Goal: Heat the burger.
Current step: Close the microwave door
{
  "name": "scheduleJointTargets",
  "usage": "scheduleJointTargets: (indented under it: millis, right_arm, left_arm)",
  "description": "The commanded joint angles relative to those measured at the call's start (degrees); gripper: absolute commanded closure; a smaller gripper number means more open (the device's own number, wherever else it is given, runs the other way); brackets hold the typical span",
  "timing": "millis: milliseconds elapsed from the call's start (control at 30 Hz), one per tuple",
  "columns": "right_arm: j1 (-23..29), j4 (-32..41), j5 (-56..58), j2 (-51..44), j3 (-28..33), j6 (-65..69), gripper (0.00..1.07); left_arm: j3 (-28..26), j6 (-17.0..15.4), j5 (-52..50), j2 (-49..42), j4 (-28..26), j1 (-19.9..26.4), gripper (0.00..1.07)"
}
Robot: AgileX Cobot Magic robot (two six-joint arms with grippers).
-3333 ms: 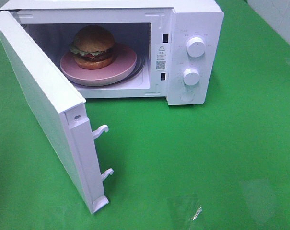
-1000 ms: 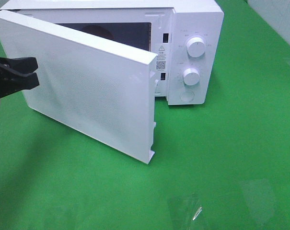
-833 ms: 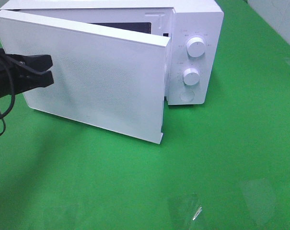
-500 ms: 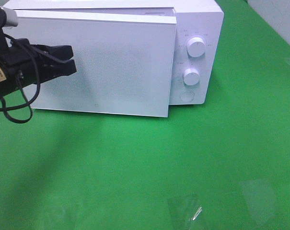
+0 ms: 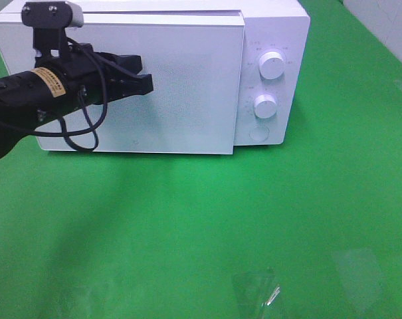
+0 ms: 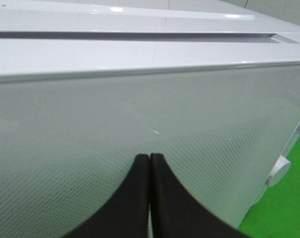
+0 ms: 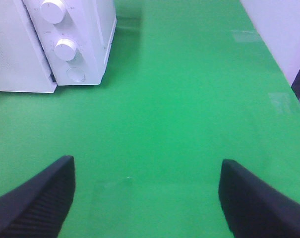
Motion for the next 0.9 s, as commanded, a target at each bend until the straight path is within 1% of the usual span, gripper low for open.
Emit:
scheduleJointTargets:
  millis: [33,67,133,233,300,333,367,467,500,533,600,733,900]
  right_arm:
    - [-0.2,-0.3,-0.3,-1.5,0.1,-0.6,0.32]
    - [-0.2,-0.3,-0.3,-1.5,0.1,-0.6,0.32]
    - [-0.2,-0.3,-0.3,-1.5,0.1,-0.6,0.32]
    - [-0.2,-0.3,-0.3,-1.5,0.1,-0.6,0.32]
    - [-0.2,-0.3,-0.3,-1.5,0.1,-0.6,0.32]
    - [-0.2,-0.3,-0.3,-1.5,0.1,-0.6,0.32]
    - [-0.2,-0.3,-0.3,-1.5,0.1,-0.6,0.32]
    - [-0.2,-0.3,-0.3,-1.5,0.1,-0.6,0.32]
    - [-0.2,-0.3,-0.3,-1.5,0.1,-0.6,0.32]
    - [-0.2,-0.3,-0.3,-1.5,0.1,-0.6,0.32]
    - [-0.2,-0.3,-0.3,-1.5,0.1,-0.6,0.32]
    - [-0.2,-0.3,-0.3,-1.5,0.1,-0.6,0.32]
    - [-0.2,-0.3,-0.3,-1.5,0.1,-0.6,0.32]
  left_arm:
    - [-4.5,1.3,3.1,1.9,-1.9,-2.2,1.07]
    - [-4.5,1.3,3.1,1.9,-1.9,-2.2,1.07]
    - [-8.3,2.2,4.6,4.0,-2.8,-3.3,1.07]
    - [-9.3,2.2,5.3,4.5,-2.8,-3.6,1.07]
    - [-13.0,2.4,6.1,6.5,-2.9,-4.2,1.07]
    - [-13.0,2.4,6.1,6.5,-2.9,-4.2,1.07]
    - [-14.7,2.6,6.1,7.3,-2.9,-4.2,1.07]
    - [-15.5,2.6,6.2,7.8,-2.9,-4.2,1.07]
    - [-17.1,2.6,7.2,8.7,-3.0,-4.2,1.07]
    - [-17.1,2.6,7.2,8.7,-3.0,-4.2,1.07]
    - [-20.2,2.6,8.6,10.3,-3.0,-4.2,1.07]
    - [-22.0,2.2,8.6,11.2,-3.0,-4.2,1.07]
    - [-22.1,2.1,8.8,11.1,-2.8,-4.2,1.07]
